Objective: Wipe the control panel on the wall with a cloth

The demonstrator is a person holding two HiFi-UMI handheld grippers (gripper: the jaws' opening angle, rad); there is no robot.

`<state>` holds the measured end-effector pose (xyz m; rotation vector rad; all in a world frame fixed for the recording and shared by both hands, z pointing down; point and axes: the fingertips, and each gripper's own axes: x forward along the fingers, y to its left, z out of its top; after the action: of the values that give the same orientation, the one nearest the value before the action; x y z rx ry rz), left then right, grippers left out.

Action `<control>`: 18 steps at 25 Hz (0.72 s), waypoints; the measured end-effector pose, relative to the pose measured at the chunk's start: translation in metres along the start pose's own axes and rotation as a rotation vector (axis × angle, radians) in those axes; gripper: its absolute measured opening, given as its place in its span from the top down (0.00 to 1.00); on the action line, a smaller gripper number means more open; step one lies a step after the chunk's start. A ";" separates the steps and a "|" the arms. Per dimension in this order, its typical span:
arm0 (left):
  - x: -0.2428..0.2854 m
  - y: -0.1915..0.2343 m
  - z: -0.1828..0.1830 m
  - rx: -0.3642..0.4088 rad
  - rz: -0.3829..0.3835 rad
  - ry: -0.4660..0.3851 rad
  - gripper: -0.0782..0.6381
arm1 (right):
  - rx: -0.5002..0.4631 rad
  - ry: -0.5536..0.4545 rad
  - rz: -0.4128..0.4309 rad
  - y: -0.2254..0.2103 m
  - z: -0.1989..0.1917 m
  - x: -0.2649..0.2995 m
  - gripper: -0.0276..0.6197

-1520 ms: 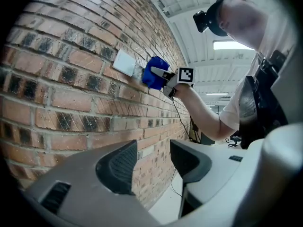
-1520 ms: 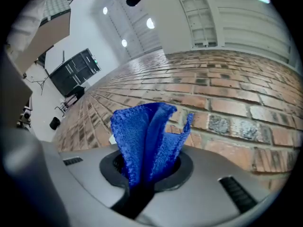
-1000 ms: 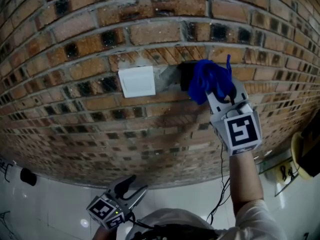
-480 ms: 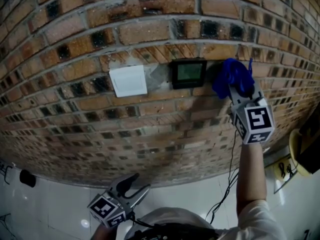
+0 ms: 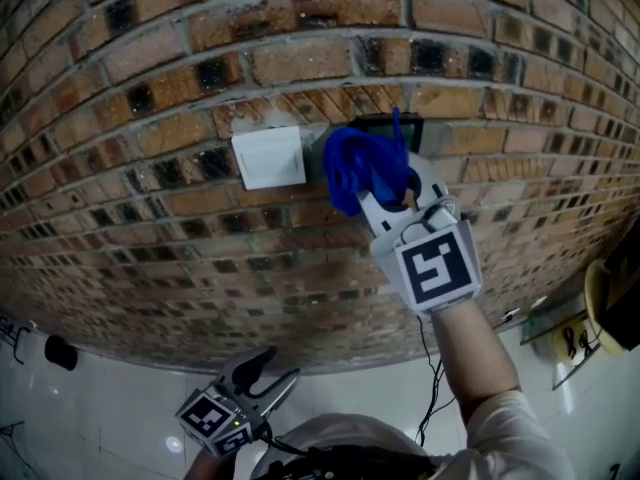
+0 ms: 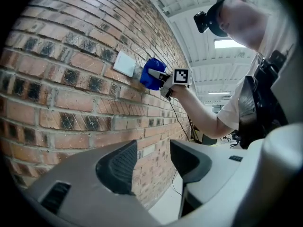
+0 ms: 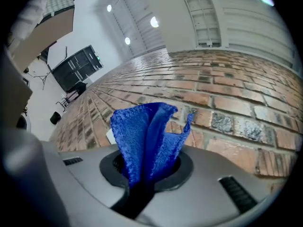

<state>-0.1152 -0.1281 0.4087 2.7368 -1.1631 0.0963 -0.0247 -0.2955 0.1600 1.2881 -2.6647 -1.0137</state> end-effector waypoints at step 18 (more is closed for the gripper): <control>0.005 0.000 -0.001 0.010 -0.012 0.013 0.60 | 0.006 0.152 -0.306 -0.139 -0.082 -0.075 0.82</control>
<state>-0.1118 -0.1314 0.4103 2.7473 -1.1451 0.1181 0.1444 -0.3504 0.1665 1.7370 -2.4102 -0.8886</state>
